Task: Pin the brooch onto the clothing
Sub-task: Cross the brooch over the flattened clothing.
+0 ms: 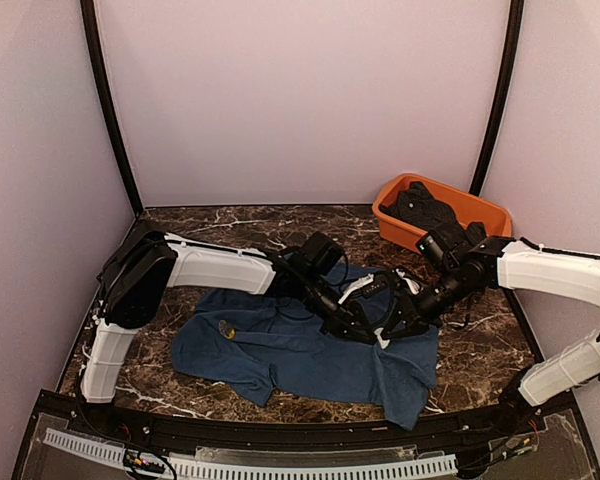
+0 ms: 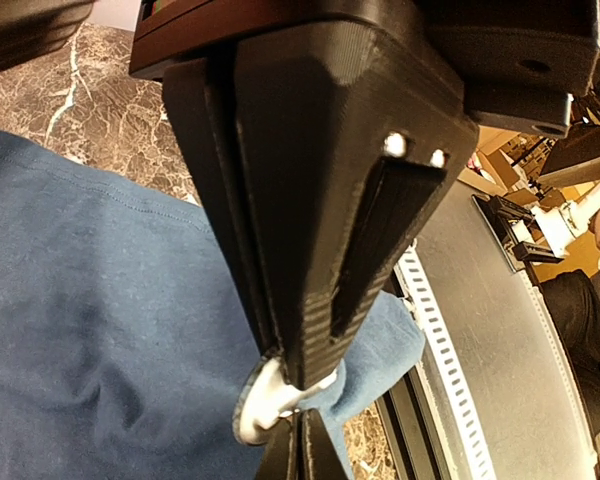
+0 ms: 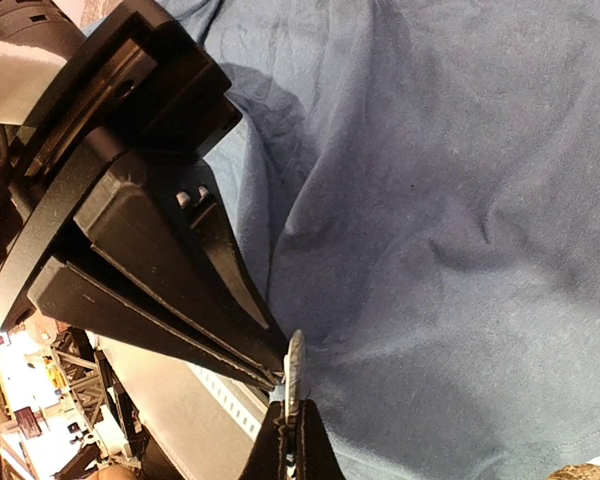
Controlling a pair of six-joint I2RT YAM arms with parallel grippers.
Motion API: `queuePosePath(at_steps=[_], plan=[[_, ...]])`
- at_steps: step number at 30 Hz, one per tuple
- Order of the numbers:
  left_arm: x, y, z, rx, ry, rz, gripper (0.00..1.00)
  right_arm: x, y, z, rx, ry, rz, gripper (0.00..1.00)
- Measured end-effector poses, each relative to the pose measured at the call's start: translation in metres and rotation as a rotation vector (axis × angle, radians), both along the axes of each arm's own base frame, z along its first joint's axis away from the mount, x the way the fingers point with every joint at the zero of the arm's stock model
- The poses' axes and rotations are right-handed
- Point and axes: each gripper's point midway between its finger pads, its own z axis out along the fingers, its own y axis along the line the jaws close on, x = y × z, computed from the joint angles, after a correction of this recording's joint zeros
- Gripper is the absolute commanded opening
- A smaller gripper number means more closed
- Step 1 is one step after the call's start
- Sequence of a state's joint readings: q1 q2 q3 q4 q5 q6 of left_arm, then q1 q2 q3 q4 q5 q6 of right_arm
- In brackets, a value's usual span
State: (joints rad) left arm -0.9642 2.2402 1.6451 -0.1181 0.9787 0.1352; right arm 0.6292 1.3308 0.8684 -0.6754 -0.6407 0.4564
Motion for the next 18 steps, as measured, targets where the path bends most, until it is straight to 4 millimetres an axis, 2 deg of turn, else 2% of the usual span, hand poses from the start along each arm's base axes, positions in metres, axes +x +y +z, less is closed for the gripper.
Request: queuePosePath(at_steps=[3,5,9,14,15,18], plan=[[0.0,0.0,0.0,-0.003,-0.001,0.001,0.03,0.0,0.0,0.0,-0.002,0.0,-0.001,0.0],[0.0,0.0,-0.001,-0.005,-0.002,0.002,0.16,0.0,-0.001,-0.001,-0.006,0.0,-0.002,0.0],[0.002,-0.001,-0.001,-0.007,-0.007,0.01,0.36,0.001,-0.007,-0.007,-0.046,-0.004,-0.014,0.0],[0.01,0.0,0.0,-0.01,-0.06,0.052,0.46,-0.004,-0.005,-0.005,-0.035,0.011,0.001,0.0],[0.012,0.001,-0.001,-0.008,-0.067,0.06,0.51,-0.005,-0.004,-0.005,-0.028,0.016,0.006,0.0],[0.016,0.002,-0.006,0.004,-0.086,0.078,0.55,-0.006,-0.003,-0.004,-0.021,0.02,0.01,0.0]])
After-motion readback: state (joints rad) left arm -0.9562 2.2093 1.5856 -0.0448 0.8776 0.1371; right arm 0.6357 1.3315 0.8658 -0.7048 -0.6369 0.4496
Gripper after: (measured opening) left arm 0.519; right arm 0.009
